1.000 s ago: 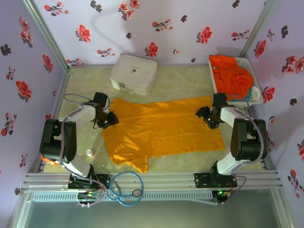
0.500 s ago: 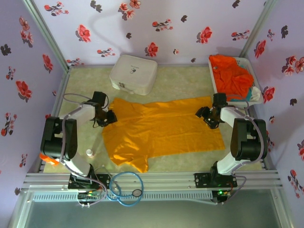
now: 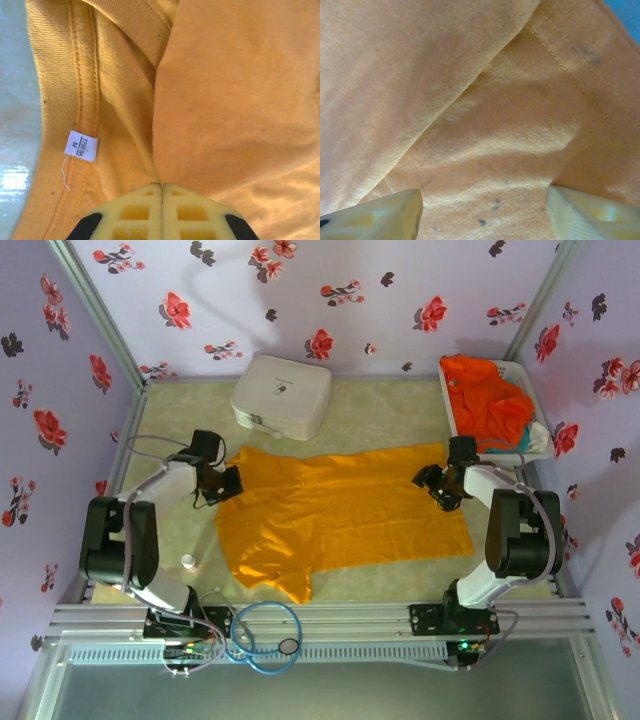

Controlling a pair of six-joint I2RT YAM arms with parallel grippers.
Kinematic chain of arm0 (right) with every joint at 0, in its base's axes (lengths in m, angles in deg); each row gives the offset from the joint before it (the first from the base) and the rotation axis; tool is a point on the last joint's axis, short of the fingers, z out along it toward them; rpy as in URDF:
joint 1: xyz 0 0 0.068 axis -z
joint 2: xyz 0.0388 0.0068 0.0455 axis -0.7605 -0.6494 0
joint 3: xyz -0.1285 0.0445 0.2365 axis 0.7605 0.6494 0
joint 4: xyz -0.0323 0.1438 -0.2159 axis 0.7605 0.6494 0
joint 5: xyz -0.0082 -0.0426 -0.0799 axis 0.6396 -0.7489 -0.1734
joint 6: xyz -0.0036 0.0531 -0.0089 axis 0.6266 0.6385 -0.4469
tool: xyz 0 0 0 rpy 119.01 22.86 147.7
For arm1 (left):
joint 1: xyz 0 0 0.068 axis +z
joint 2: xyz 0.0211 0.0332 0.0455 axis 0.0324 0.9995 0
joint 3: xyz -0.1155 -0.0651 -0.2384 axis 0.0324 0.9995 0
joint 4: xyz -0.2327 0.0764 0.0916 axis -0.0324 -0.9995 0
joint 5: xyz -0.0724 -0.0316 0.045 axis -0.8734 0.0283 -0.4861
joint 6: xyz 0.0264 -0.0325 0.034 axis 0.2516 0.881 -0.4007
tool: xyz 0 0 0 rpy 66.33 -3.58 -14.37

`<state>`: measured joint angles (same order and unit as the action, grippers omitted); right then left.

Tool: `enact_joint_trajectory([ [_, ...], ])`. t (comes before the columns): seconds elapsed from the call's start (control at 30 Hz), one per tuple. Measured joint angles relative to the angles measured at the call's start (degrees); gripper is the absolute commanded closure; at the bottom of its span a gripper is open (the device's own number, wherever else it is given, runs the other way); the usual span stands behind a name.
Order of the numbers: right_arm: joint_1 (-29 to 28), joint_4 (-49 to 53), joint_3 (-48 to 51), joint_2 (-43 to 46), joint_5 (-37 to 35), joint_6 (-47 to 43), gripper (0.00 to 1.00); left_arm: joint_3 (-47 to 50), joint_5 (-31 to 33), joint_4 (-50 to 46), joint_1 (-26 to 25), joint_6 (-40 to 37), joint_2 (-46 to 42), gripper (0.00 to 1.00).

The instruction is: Fold and stack the t-shirts

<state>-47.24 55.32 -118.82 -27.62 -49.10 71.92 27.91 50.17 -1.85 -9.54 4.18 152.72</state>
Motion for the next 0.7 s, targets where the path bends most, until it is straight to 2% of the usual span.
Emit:
enact_joint_trajectory([
  [0.4,0.0,0.0,0.0,-0.1,-1.5,0.1,0.34,2.3,2.7,-5.5,-5.9,7.8,-11.4,1.0],
  [0.7,0.0,0.0,0.0,-0.3,-1.9,0.4,0.34,3.6,8.6,-9.6,-14.3,17.0,-19.6,1.0],
])
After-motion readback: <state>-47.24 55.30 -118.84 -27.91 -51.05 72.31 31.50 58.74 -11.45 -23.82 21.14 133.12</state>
